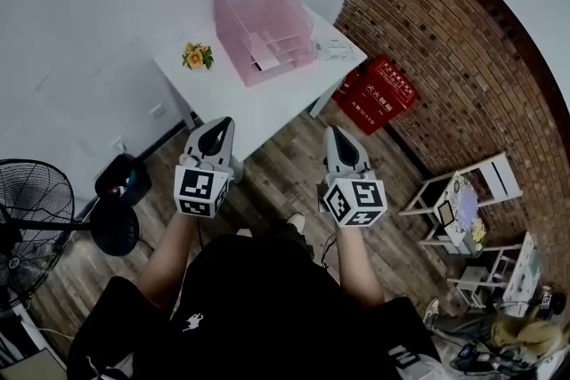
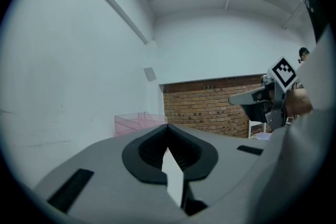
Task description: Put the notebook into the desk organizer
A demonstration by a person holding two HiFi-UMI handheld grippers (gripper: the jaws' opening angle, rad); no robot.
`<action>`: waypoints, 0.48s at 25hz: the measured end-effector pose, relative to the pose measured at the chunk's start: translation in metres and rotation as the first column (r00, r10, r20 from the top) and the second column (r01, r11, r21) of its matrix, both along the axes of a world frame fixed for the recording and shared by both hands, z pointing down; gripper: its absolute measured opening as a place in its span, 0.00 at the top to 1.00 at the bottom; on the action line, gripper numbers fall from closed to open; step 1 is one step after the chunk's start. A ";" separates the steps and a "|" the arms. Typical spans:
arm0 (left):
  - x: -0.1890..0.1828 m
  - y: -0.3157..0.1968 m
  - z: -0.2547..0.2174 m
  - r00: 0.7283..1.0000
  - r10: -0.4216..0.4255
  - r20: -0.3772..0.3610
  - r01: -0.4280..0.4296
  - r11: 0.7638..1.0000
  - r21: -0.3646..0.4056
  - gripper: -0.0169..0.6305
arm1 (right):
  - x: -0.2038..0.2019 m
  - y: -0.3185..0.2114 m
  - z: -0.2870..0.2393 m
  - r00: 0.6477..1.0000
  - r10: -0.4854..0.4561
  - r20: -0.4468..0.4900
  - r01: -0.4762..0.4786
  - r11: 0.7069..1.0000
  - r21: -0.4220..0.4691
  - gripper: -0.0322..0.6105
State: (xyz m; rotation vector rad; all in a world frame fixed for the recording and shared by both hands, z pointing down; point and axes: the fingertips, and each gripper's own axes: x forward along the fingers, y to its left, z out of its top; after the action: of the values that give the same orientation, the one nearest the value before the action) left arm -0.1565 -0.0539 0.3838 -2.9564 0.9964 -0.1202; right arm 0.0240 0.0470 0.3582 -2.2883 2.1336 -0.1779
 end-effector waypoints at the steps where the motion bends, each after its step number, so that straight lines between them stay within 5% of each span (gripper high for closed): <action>1: 0.001 0.000 -0.001 1.000 -0.001 0.000 0.001 1.000 0.002 0.97 | 0.000 -0.001 -0.001 1.000 -0.002 0.000 0.002 1.000 0.001 0.95; 12: 0.004 -0.007 -0.006 1.000 -0.010 0.000 0.010 1.000 0.011 0.97 | 0.003 -0.009 -0.002 1.000 -0.017 -0.015 0.017 1.000 -0.003 0.95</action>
State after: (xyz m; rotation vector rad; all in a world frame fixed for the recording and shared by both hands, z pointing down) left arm -0.1524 -0.0611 0.3781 -2.9422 1.0086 -0.1143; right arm 0.0266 0.0376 0.3558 -2.2814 2.1618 -0.1638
